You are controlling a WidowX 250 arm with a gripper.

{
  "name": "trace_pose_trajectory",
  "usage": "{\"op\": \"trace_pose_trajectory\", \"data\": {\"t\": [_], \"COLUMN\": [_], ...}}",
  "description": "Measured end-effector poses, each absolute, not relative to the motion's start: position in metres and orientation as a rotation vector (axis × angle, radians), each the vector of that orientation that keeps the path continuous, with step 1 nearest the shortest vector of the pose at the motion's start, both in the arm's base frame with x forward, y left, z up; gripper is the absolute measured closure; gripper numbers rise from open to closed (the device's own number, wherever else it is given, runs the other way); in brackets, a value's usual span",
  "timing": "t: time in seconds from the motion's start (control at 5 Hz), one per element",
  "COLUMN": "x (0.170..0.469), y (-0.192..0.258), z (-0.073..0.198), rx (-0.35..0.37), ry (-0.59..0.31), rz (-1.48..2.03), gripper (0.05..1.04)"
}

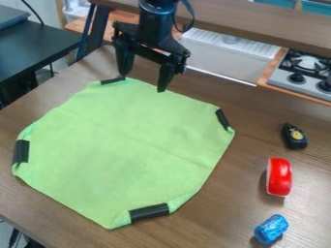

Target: Fold cloth from the top left to the bottom right

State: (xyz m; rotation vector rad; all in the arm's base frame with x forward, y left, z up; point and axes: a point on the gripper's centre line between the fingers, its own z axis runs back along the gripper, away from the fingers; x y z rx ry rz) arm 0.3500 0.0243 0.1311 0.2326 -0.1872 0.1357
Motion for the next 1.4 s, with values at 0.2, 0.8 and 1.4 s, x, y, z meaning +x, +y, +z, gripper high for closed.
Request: {"op": "trace_pose_trajectory", "data": {"t": [0.2, 0.8, 1.4], "x": [0.350, 0.387, 0.387], "y": [0.024, 0.051, 0.127], "z": [0.118, 0.109, 0.111], "rx": [0.230, 0.118, 0.274], "ry": [-0.148, -0.227, 0.019], "rz": [0.135, -0.025, -0.292], "gripper": [0.083, 0.083, 0.083]}}
